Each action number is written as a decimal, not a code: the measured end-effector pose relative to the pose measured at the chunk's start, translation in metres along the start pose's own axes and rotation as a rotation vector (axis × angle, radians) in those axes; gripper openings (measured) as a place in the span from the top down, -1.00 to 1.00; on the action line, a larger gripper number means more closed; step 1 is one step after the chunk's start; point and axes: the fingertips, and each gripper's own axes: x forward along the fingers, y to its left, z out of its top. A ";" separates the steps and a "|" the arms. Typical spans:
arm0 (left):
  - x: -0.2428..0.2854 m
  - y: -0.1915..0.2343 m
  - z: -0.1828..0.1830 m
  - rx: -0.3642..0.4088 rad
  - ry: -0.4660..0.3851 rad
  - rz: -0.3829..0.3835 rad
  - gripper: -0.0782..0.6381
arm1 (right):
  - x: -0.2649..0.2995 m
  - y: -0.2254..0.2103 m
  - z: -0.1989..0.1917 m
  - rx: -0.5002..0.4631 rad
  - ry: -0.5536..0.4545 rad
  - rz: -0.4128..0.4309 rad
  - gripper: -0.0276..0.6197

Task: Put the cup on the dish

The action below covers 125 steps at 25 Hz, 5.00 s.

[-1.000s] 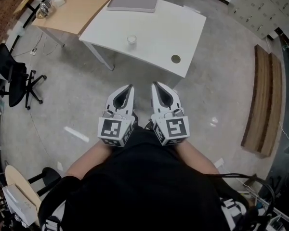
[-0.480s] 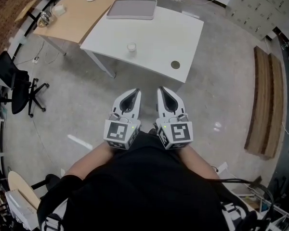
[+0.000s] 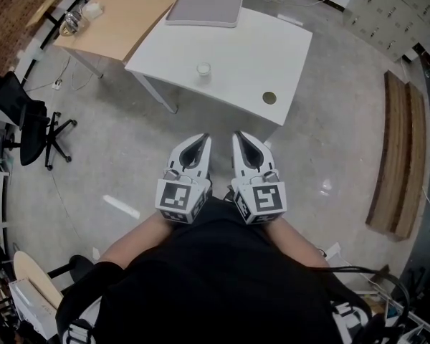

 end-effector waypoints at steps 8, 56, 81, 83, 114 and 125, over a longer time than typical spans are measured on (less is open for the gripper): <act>0.012 0.036 -0.011 -0.019 -0.001 0.021 0.76 | 0.036 0.005 -0.011 0.000 0.031 0.008 0.88; 0.159 0.293 0.030 -0.108 -0.064 -0.101 0.76 | 0.311 0.017 0.011 -0.141 0.080 -0.133 0.87; 0.196 0.319 0.024 -0.116 -0.030 0.032 0.76 | 0.357 -0.008 0.002 -0.117 0.117 -0.016 0.87; 0.207 0.317 0.024 -0.117 -0.021 0.042 0.76 | 0.362 -0.020 0.002 -0.109 0.123 -0.007 0.88; 0.314 0.312 0.023 -0.012 0.077 0.109 0.76 | 0.420 -0.123 -0.018 -0.040 0.200 0.152 0.88; 0.346 0.318 -0.015 -0.035 0.143 -0.058 0.76 | 0.438 -0.120 -0.049 -0.056 0.284 0.170 0.87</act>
